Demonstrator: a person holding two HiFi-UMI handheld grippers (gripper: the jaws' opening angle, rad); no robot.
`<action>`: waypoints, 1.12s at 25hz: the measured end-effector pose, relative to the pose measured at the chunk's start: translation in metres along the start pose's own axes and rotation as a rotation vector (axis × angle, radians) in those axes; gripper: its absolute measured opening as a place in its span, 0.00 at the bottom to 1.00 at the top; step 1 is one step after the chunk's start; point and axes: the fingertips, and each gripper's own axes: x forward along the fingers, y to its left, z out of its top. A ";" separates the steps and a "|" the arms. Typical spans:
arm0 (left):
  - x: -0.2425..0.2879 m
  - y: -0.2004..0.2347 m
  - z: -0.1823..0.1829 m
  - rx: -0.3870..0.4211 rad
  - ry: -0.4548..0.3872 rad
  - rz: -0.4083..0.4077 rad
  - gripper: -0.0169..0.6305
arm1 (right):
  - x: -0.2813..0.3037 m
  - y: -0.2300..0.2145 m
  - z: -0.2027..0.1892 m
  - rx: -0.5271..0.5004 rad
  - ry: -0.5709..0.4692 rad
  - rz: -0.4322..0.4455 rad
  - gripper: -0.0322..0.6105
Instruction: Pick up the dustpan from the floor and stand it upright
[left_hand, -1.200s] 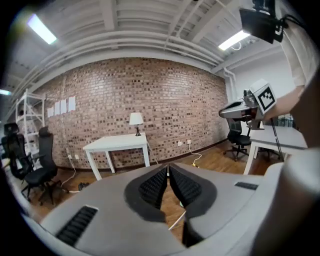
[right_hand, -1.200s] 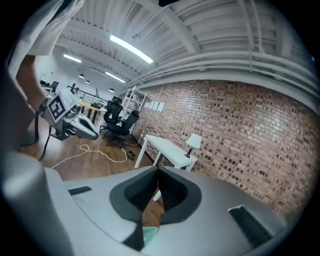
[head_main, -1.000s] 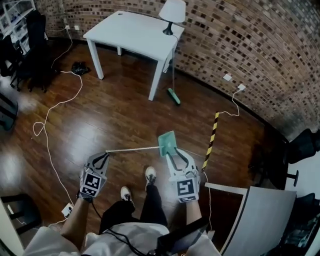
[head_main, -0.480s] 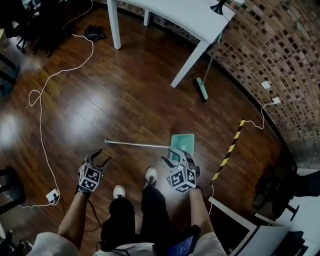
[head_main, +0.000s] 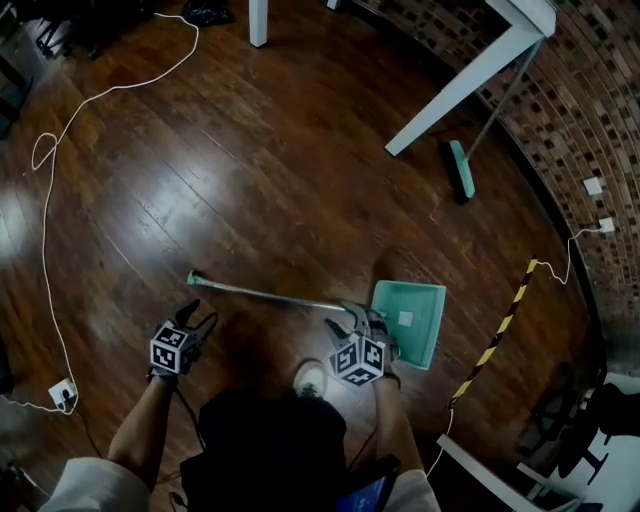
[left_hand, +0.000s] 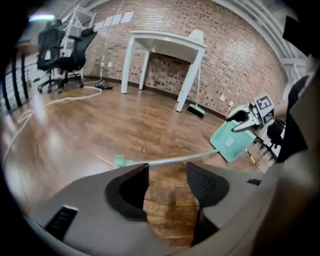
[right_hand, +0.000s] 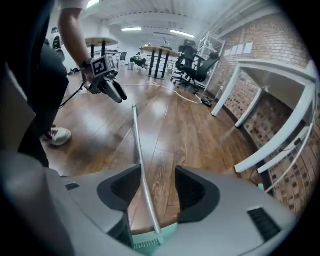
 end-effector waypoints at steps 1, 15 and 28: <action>0.015 0.007 -0.016 -0.047 -0.018 -0.009 0.40 | 0.022 0.006 -0.008 -0.021 0.006 0.006 0.41; 0.091 0.035 -0.003 -0.538 -0.420 -0.244 0.50 | 0.141 0.050 -0.047 -0.166 0.003 0.120 0.42; 0.110 0.060 0.020 -0.727 -0.517 -0.229 0.28 | 0.168 0.044 -0.059 -0.186 0.069 0.009 0.17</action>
